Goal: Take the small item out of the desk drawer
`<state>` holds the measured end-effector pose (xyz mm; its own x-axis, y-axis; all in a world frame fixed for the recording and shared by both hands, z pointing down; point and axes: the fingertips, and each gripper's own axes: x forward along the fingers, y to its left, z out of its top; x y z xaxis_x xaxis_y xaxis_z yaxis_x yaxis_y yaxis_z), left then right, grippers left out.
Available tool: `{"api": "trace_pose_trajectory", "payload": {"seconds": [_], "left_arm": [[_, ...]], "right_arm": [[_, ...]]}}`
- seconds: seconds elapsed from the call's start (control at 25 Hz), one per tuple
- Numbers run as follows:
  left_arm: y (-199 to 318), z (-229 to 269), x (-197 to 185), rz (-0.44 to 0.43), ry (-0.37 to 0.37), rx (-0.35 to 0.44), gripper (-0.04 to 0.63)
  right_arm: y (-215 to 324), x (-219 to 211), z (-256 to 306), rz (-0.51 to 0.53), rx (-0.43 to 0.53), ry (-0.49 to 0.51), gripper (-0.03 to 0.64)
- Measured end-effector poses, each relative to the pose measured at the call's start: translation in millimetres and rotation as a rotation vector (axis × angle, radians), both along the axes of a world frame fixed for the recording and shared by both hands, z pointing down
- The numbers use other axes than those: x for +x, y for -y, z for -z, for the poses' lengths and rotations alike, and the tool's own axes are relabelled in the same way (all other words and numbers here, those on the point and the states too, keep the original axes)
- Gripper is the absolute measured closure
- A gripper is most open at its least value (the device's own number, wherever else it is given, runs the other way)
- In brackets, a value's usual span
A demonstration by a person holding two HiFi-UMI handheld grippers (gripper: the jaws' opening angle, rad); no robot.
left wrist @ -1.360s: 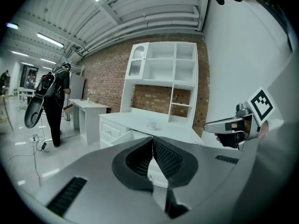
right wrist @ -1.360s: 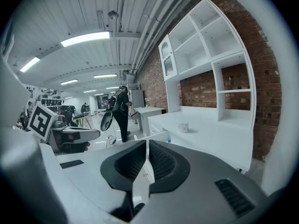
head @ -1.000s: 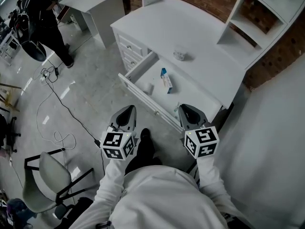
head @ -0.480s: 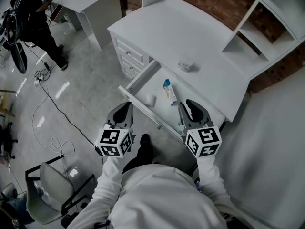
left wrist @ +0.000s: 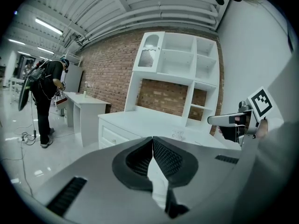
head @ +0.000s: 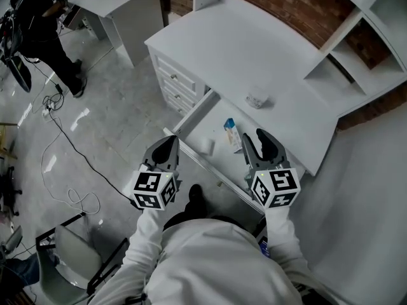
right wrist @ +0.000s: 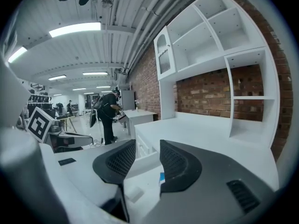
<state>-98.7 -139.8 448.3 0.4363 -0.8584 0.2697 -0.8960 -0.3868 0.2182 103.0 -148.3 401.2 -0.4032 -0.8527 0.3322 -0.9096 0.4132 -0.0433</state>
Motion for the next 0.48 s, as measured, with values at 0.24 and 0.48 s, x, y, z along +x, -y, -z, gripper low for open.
{"api": "trace_pose_trajectory", "payload": {"seconds": [0.24,0.48], "left_arm": [[23,-7,-12,0.005,-0.009,-0.009,0.575],[40,-8,-13,-0.012,-0.003,-0.018,0.575]], "right_arm": [[25,-1,-11,-0.015,-0.025,-0.031,0.440],[39,-2,-36,-0.019,-0.092,-0.056,0.425]]}}
